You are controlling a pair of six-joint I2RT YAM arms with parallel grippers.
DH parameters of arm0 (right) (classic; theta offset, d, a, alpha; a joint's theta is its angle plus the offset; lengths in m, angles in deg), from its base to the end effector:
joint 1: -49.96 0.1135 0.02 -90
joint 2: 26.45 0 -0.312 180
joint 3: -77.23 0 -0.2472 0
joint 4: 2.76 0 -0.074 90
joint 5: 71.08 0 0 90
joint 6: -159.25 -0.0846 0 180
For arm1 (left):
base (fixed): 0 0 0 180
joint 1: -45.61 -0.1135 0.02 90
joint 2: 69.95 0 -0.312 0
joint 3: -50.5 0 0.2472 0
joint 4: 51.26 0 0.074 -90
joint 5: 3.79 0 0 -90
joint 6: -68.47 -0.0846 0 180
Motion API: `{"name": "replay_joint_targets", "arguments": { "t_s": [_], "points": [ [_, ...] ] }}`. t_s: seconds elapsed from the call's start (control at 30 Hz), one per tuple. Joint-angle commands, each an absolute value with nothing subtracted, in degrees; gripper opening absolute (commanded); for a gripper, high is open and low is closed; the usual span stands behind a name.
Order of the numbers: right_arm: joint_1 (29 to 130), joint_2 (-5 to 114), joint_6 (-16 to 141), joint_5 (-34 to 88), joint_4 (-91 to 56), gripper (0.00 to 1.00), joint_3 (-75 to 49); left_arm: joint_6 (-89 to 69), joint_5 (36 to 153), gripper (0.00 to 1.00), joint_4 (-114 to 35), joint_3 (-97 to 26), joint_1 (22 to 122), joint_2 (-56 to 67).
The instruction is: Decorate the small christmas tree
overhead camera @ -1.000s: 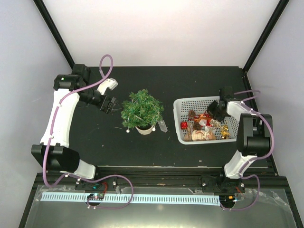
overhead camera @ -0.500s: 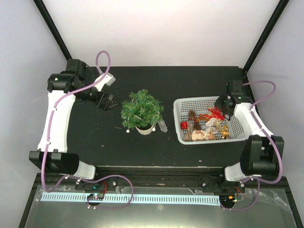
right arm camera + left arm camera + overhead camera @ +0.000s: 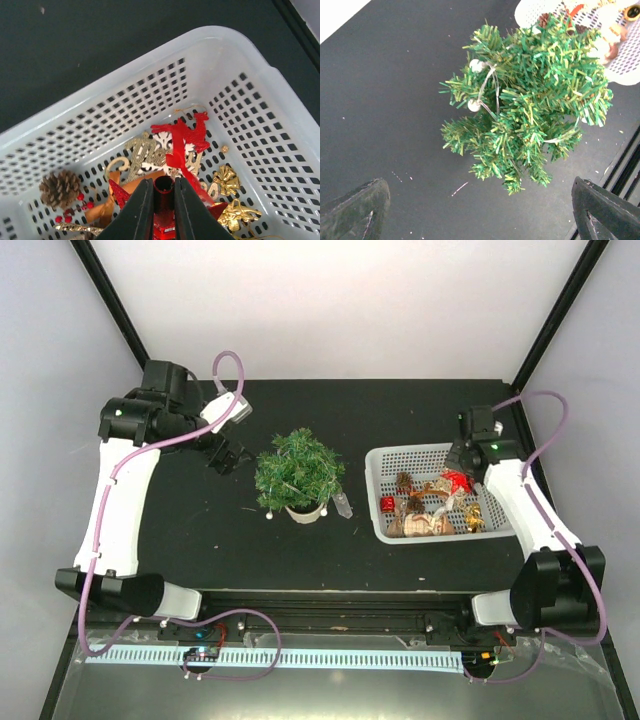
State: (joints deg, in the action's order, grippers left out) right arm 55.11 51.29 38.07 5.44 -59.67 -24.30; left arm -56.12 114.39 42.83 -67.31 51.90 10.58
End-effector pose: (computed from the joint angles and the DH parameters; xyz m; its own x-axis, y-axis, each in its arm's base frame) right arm 0.2885 0.0062 0.2917 -0.6862 0.4437 -0.5764 0.4643 0.8772 0.1225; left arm 0.2408 -0.0667 0.4466 -0.4841 0.5568 -0.6750 0.7633 0.6459 -0.0146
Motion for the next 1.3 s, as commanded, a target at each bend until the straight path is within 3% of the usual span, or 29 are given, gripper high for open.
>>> {"name": "replay_joint_targets", "arguments": {
  "t_s": [0.0,0.13,0.3,0.47,0.63,0.73,0.83,1.1,1.27],
  "points": [
    [60.87,55.66,44.77,-5.64,-67.00,0.12,-20.57,-58.21,112.23,0.99,41.61,-65.24,53.52,9.35],
    [61.96,55.53,45.27,-10.24,-67.62,0.12,-21.37,-57.68,112.08,0.99,40.51,-63.51,54.83,9.16],
    [70.52,57.08,46.61,-18.20,-70.32,0.12,-18.57,-57.28,111.64,0.99,39.63,-62.83,55.78,9.04],
    [65.61,55.87,44.72,-18.65,-70.10,0.12,-20.88,-57.04,111.37,0.99,39.47,-62.59,56.22,8.85],
    [76.27,57.34,46.22,-21.13,-72.17,0.12,-16.44,-57.36,111.40,0.99,39.38,-61.52,56.64,8.62],
    [71.51,57.00,45.41,-21.08,-72.83,0.12,-17.35,-57.18,111.36,0.99,39.17,-61.13,56.82,8.38],
    [65.28,56.97,45.38,-18.10,-72.92,0.11,-17.89,-56.75,112.11,0.99,39.03,-60.68,57.29,8.27],
    [71.58,52.73,44.77,-1.63,-70.89,0.11,-14.85,-57.41,113.99,0.99,39.60,-61.03,61.84,7.80],
    [71.54,49.52,44.10,5.87,-71.76,0.11,-12.92,-59.90,120.93,0.99,43.09,-69.28,64.72,9.78]
  ]
}}
